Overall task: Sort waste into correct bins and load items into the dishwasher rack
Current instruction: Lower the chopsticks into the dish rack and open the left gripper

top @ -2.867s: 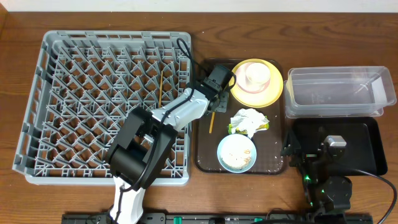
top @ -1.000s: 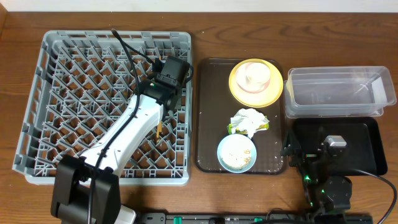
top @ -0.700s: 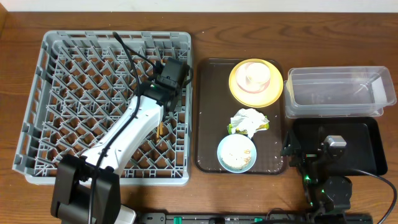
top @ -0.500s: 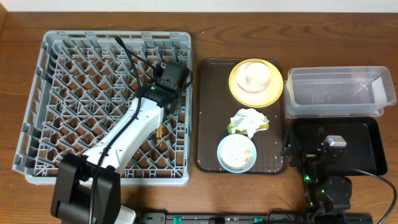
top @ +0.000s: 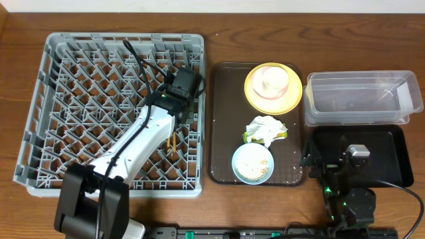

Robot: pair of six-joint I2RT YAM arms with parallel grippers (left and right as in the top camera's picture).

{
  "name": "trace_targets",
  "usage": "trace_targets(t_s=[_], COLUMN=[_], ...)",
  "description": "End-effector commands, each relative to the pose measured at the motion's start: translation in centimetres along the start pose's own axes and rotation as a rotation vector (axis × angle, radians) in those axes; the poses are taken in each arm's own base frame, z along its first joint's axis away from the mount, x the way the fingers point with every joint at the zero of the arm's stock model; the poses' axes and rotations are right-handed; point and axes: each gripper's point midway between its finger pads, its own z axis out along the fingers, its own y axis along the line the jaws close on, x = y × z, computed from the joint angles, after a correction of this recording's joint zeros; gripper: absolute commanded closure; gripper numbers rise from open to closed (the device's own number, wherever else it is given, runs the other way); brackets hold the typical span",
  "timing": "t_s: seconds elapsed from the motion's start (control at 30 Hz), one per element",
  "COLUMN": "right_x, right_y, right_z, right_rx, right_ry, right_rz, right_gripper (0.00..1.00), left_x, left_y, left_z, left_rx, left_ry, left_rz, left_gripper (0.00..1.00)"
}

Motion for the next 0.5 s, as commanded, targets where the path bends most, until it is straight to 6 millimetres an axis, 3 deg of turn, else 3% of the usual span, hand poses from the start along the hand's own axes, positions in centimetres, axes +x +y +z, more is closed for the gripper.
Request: trace_targets(t_s=[0.0,0.27,0.47], right_x=[0.2,0.2,0.2], right_y=[0.1,0.1,0.1], right_z=[0.0,0.0,0.0], right_rx=[-0.006,-0.006,-0.006], right_ry=[0.007,0.007,0.007], right_rz=[-0.012,-0.012,-0.012], right_gripper=[0.01,0.01,0.01], left_x=[0.4,-0.2,-1.9], left_y=[0.0,-0.1,-0.1], left_z=[0.3,0.0,-2.8], left_rx=[-0.004,0.005,0.101], left_ry=[0.014,-0.01,-0.073], left_rz=[0.012,-0.059,-0.206], left_gripper=[0.75,0.72,0.65])
